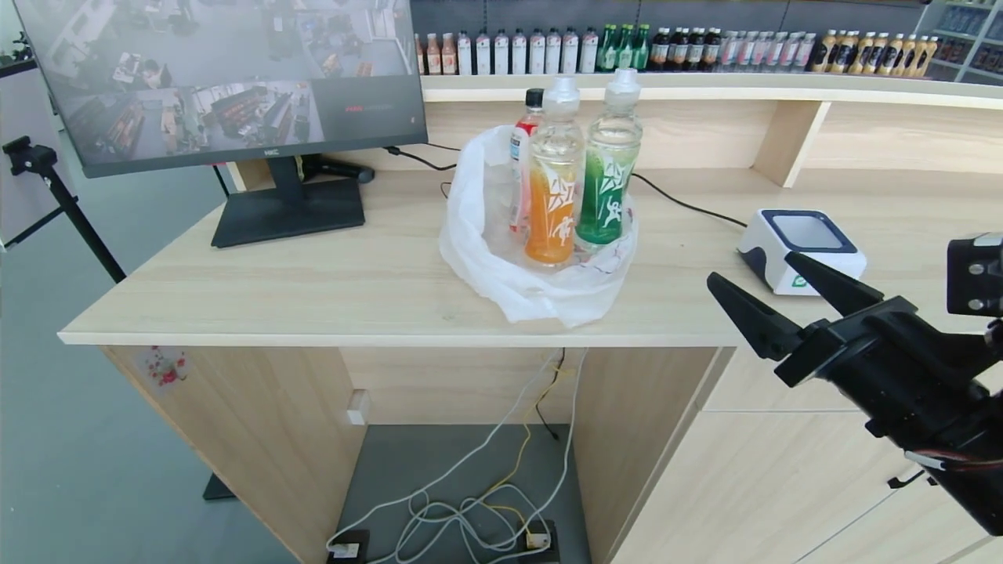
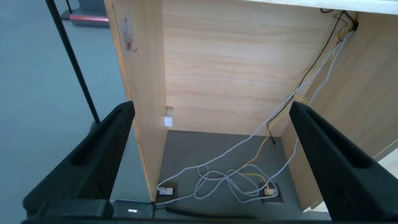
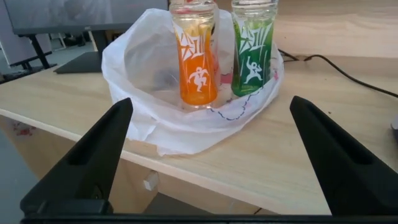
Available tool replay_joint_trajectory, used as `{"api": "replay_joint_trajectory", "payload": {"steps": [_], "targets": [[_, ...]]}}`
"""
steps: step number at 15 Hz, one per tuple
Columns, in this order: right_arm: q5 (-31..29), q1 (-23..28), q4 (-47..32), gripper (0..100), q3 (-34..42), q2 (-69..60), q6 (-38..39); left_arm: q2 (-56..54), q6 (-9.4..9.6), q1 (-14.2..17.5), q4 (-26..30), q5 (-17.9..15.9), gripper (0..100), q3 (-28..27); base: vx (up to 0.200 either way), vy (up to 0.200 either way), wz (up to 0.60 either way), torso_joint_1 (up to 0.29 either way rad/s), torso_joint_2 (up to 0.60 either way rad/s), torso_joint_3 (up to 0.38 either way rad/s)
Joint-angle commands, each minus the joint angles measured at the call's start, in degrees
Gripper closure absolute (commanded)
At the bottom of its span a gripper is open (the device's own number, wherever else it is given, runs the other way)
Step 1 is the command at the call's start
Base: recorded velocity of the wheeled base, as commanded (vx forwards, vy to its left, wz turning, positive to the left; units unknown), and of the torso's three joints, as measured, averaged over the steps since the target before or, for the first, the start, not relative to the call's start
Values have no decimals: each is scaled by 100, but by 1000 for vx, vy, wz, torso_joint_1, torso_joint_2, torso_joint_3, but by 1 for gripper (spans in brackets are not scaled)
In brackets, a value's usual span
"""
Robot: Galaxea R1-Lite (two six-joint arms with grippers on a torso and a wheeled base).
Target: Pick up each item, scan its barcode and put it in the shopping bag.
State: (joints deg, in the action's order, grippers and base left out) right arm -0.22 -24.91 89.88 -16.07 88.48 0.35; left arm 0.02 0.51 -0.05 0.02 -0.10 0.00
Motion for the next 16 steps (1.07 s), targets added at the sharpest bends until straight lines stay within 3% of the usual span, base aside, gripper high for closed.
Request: {"api": "replay_joint_trajectory", "payload": {"steps": [1, 16], "targets": [[-4, 12, 12, 0, 306, -314, 0, -2, 2, -4, -2, 1, 0, 0, 0, -200, 0, 2, 7, 2], [4, 258, 12, 0, 1238, -841, 61, -2, -25, -4, -2, 1, 0, 0, 0, -200, 0, 3, 4, 2]]}}
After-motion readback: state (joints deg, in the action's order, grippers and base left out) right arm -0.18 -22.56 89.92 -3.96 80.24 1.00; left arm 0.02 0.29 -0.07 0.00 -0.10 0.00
